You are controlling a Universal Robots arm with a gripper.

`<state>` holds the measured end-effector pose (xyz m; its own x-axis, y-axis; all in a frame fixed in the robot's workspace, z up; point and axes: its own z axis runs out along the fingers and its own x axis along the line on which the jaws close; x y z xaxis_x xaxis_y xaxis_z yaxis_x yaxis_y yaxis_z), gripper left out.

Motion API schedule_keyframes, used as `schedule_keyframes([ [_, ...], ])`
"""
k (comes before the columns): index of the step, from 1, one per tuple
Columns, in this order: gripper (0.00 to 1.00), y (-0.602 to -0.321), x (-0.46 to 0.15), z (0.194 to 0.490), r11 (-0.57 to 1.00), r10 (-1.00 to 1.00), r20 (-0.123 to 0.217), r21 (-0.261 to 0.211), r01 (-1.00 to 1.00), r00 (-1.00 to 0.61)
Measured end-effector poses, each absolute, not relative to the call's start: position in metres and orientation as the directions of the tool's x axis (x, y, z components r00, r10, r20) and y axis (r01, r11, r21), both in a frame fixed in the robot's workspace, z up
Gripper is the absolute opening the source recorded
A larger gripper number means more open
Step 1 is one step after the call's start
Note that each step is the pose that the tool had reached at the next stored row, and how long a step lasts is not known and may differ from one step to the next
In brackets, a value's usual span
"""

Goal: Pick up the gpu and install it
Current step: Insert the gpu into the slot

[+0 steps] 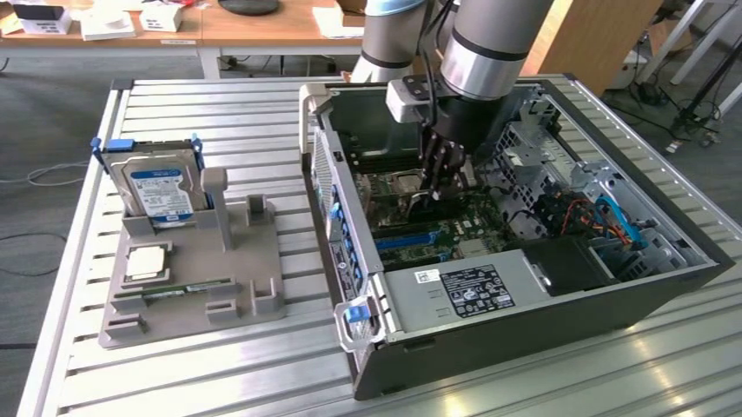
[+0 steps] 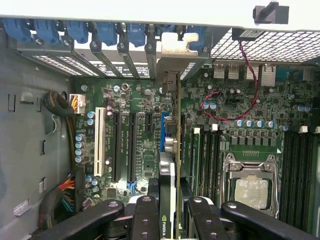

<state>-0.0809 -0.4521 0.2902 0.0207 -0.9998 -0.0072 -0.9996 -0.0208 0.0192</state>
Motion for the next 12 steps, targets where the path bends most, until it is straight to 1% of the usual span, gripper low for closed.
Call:
schedule_keyframes([
  [12,0.27,-0.4527,-0.0810,0.2900,-0.021,-1.000,-0.007,0.019,-1.000,0.021],
])
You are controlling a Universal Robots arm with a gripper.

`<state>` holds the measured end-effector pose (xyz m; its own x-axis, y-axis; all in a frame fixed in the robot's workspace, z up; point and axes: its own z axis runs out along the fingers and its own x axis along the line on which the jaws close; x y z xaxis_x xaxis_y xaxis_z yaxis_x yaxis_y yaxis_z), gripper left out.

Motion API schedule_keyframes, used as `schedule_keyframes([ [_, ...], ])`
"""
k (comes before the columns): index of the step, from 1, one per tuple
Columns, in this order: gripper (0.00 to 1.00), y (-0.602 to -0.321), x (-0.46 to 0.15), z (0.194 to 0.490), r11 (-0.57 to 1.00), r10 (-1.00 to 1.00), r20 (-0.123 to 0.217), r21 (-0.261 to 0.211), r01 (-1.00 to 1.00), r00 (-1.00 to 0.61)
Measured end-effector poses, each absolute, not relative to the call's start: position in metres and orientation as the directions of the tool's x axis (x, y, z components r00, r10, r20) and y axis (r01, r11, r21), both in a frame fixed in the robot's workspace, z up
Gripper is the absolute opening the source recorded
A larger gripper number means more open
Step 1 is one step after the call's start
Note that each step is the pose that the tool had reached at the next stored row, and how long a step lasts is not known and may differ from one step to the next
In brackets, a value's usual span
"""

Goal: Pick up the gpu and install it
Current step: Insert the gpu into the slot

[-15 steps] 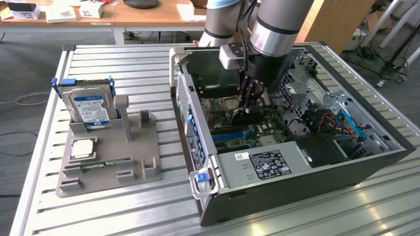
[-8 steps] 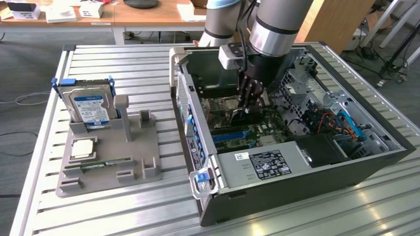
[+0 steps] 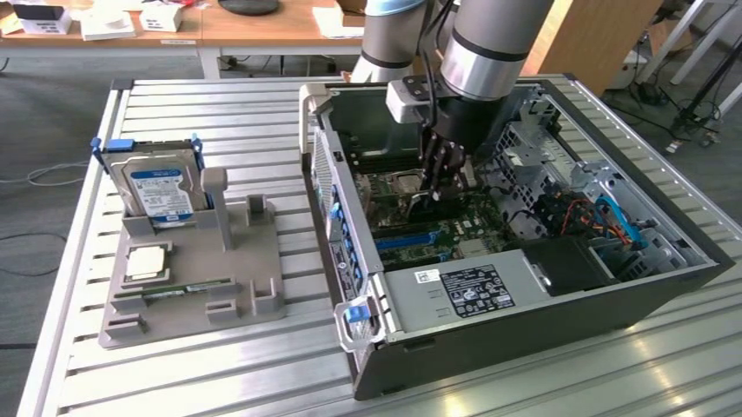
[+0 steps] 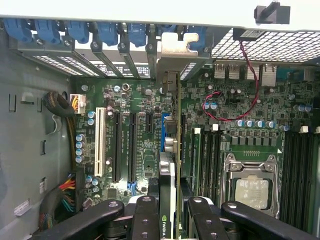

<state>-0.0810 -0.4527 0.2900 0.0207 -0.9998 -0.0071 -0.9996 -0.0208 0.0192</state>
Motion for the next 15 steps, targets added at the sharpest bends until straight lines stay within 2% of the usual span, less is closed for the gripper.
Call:
schedule_keyframes([
  [15,0.27,-0.4527,-0.0812,0.2869,-0.021,-1.000,-0.007,0.019,-1.000,0.021],
])
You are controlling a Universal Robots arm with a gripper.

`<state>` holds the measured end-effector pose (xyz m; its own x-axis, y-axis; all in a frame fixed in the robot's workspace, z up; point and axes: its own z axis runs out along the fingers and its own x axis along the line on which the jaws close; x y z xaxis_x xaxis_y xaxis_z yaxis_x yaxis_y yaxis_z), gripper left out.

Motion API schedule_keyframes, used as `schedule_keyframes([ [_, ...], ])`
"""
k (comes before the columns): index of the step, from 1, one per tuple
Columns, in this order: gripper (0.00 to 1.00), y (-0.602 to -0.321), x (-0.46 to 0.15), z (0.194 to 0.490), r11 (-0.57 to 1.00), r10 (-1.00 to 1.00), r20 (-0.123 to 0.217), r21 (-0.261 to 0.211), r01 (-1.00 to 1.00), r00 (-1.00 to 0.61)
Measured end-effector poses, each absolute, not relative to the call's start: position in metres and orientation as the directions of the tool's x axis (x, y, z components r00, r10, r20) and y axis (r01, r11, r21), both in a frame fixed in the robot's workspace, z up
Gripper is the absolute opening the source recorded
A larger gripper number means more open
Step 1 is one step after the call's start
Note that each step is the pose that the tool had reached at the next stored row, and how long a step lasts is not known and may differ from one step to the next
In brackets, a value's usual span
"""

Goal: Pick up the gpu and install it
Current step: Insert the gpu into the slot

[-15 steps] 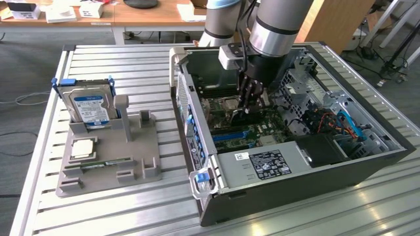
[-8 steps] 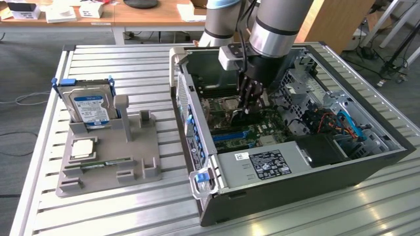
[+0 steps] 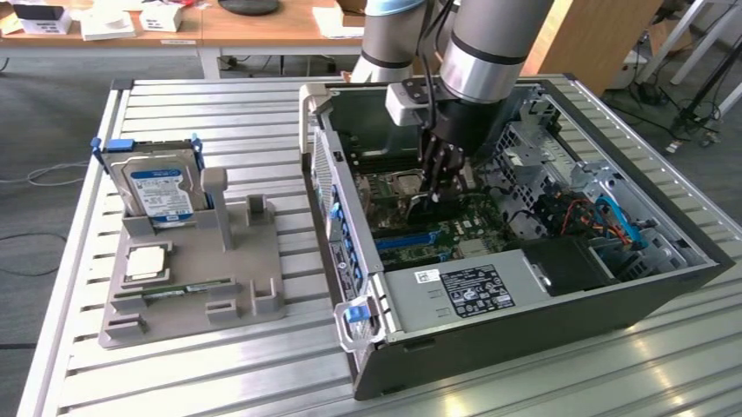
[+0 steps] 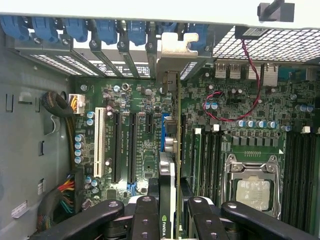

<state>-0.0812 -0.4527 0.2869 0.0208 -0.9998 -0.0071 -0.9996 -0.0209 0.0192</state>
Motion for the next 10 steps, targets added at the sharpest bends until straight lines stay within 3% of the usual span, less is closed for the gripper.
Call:
schedule_keyframes([
  [10,0.27,-0.4527,-0.0825,0.2868,-0.021,-1.000,-0.007,0.019,-1.000,0.021],
])
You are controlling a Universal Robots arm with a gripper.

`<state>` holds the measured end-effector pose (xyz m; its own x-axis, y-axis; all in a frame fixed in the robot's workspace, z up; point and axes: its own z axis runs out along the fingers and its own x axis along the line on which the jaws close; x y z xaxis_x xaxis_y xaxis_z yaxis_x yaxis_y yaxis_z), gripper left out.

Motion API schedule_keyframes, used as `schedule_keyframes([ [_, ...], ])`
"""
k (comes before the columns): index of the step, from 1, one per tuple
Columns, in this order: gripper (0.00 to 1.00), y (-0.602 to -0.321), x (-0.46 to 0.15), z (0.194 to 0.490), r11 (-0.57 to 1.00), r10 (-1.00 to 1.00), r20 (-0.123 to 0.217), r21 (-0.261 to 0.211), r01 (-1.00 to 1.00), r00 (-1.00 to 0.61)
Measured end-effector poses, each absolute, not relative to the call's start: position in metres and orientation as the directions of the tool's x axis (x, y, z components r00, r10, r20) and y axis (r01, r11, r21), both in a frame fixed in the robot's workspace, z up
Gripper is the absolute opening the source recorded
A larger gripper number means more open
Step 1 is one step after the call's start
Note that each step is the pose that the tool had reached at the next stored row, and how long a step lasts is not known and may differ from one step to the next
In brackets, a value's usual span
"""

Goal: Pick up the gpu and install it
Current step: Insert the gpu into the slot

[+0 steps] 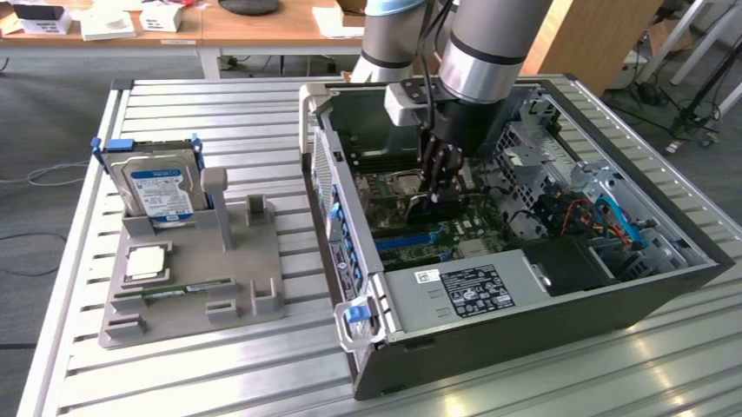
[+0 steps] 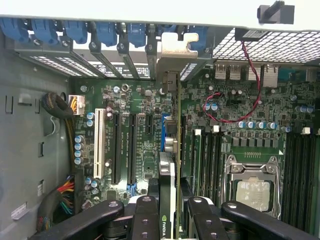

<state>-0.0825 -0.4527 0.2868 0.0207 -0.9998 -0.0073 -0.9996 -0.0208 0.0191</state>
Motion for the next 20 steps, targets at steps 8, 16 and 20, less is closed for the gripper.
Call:
schedule_keyframes([
  [8,0.27,-0.4527,-0.0828,0.2856,-0.021,-1.000,-0.007,0.019,-1.000,0.021],
  [16,0.27,-0.4528,-0.0829,0.2830,-0.021,-1.000,-0.007,0.019,-1.000,0.021],
  [20,0.27,-0.4528,-0.0829,0.2814,-0.021,-1.000,-0.007,0.019,-1.000,0.021],
])
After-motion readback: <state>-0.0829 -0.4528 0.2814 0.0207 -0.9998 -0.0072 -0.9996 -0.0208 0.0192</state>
